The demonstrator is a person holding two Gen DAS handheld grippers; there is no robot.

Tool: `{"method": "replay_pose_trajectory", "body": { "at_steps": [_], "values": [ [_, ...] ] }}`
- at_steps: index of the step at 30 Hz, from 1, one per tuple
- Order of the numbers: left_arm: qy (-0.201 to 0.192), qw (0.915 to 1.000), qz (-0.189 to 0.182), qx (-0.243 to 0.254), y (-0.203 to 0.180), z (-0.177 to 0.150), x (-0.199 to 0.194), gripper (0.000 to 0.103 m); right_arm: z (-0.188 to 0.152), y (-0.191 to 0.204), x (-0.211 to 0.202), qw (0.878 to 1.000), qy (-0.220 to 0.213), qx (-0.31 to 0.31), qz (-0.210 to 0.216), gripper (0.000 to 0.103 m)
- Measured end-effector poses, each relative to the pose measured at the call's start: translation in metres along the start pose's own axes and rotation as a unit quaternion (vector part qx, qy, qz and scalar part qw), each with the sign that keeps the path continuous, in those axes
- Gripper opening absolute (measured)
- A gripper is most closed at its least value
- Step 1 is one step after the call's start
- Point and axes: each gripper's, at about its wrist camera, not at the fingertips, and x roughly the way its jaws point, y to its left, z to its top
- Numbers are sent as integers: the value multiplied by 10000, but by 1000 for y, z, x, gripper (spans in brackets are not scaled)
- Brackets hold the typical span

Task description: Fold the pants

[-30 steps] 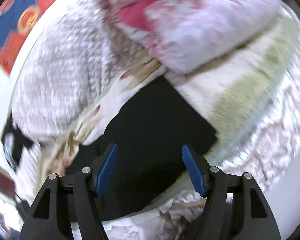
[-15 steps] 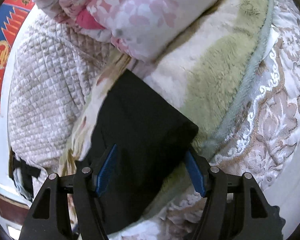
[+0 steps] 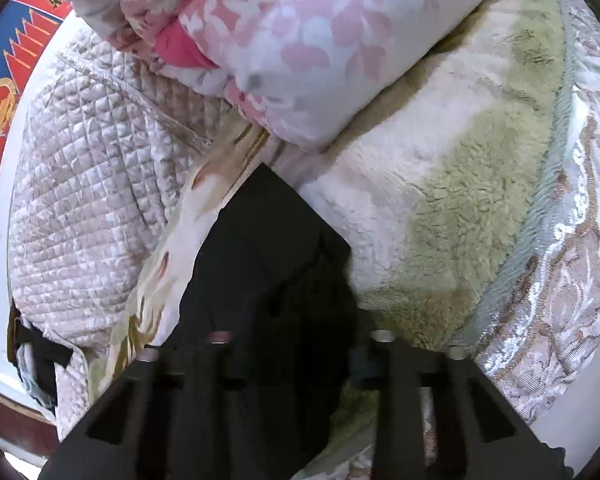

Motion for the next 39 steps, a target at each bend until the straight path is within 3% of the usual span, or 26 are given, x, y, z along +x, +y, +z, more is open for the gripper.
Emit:
{"method": "replay_pose_trajectory", "body": {
  "at_steps": [7, 15, 21, 25, 29, 31, 39],
  "values": [
    [11, 9997, 225, 12, -2, 4, -6, 40, 3, 41, -26, 9962, -100, -795, 331, 24],
    [-184, 9994, 271, -108, 6, 6, -21, 40, -12, 127, -29, 9798, 20, -1817, 830, 24],
    [-286, 9987, 313, -295, 22, 1, -32, 40, -52, 187, -13, 9579, 485, -2552, 1222, 24],
    [-338, 9975, 386, -485, 40, -6, -40, 40, -105, 216, 16, 9321, 1121, -3145, 1407, 24],
    [-340, 9954, 492, -753, 61, -16, -46, 40, -157, 220, 57, 9054, 1910, -3560, 1305, 24],
    [-321, 9943, 537, -866, 69, -21, -48, 40, -174, 216, 69, 8975, 2097, -3706, 1147, 25],
    [-357, 9922, 527, -1073, 83, -27, -51, 40, -187, 235, 47, 8797, 1810, -4229, 1208, 25]
  ]
}}
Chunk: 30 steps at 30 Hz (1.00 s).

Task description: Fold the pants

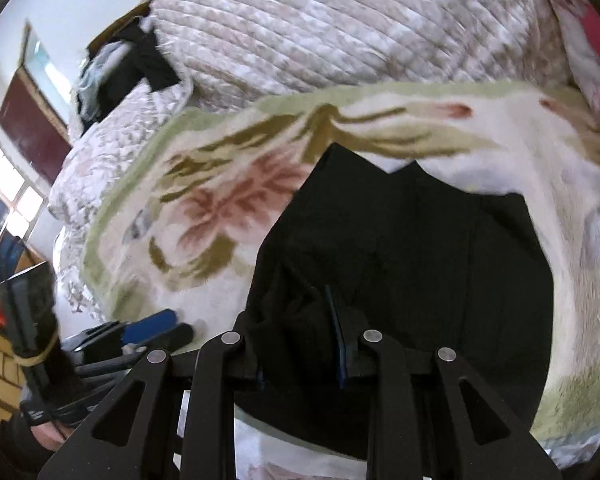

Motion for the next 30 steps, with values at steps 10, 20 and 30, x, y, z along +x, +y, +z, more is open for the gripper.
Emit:
{"method": "replay_pose_trajectory", "body": {
  "at_steps": [10, 20, 30],
  "values": [
    [-53, 9999, 0, -86, 8, -1, -5, 40, -8, 12, 24, 9988, 274, -315, -244, 25],
    [-37, 9999, 45, -143, 12, -1, -4, 40, -14, 32, -2, 9946, -103, -425, 940, 52],
    [-52, 10000, 32, -25, 7, 6, -3, 40, -34, -18, 5, 9999, 40, -47, 147, 36]
  ]
}}
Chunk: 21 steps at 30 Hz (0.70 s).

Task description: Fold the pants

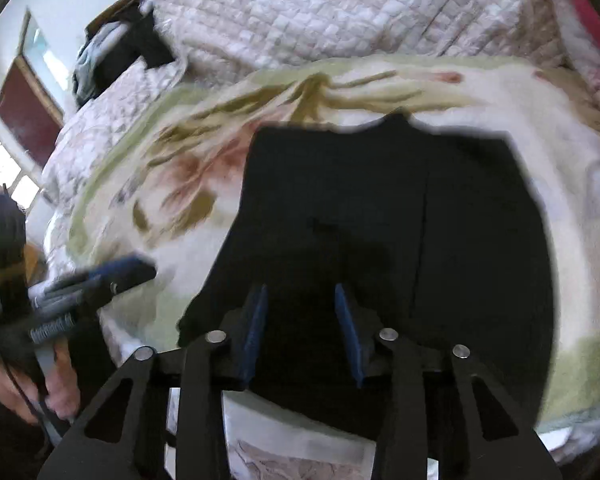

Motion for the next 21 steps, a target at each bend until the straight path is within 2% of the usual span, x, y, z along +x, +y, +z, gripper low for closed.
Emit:
{"method": "replay_pose_trajectory", "body": {
  "at_steps": [2, 3, 7, 9, 12, 17, 19, 20, 21],
  "values": [
    [12, 10000, -41, 78, -6, 5, 2, 40, 4, -3, -7, 9995, -82, 57, 291, 36],
    [-12, 9999, -56, 128, -10, 9, 2, 40, 9, -7, -14, 9993, -249, 79, 257, 36],
    [-147, 9991, -198, 357, -33, 28, 3, 41, 26, -41, -33, 9967, -693, 327, -256, 36],
    [-193, 9983, -299, 469, -45, 39, 7, 41, 35, -64, -34, 9945, -731, 453, -604, 36],
    [-270, 9962, -455, 699, -69, 57, 18, 41, 45, -89, -33, 9923, -795, 558, -772, 33],
    [-375, 9919, -695, 994, -102, 80, 46, 41, 66, -102, -11, 9942, -636, 409, -765, 29],
    [-299, 9920, -531, 1103, -108, 84, 67, 41, 66, -110, 2, 9942, -476, 352, -895, 29],
    [-232, 9925, -446, 1118, -107, 84, 75, 41, 66, -116, 8, 9938, -406, 388, -961, 26],
    [-143, 9930, -359, 1117, -105, 82, 85, 41, 65, -125, 15, 9928, -347, 470, -1044, 14]
  ]
}}
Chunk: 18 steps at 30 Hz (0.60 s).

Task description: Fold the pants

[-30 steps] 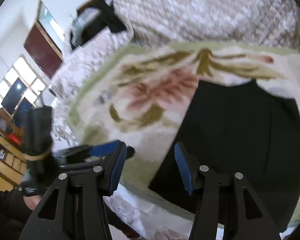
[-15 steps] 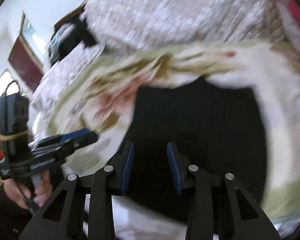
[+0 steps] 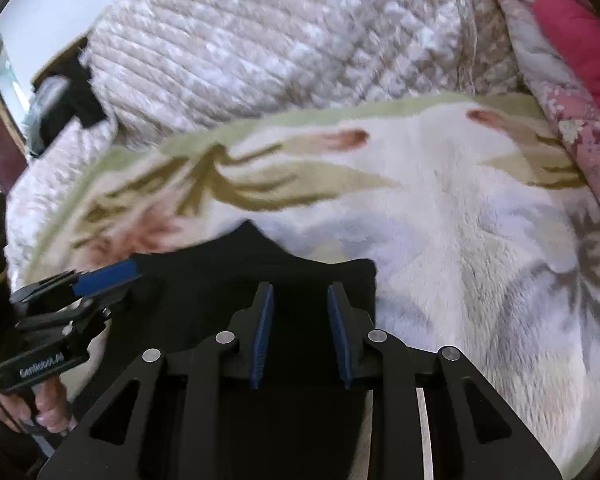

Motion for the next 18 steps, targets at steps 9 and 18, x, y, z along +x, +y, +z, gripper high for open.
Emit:
{"method": "replay_pose_trajectory", "body": {
  "at_steps": [9, 18],
  "values": [
    [5, 9996, 263, 102, 4, -18, 12, 44, -5, -9, -5, 9998, -104, 166, -52, 3],
    [136, 9992, 325, 170, -3, -22, -17, 45, -43, 20, -57, 9994, -78, -90, -330, 5]
  ]
}}
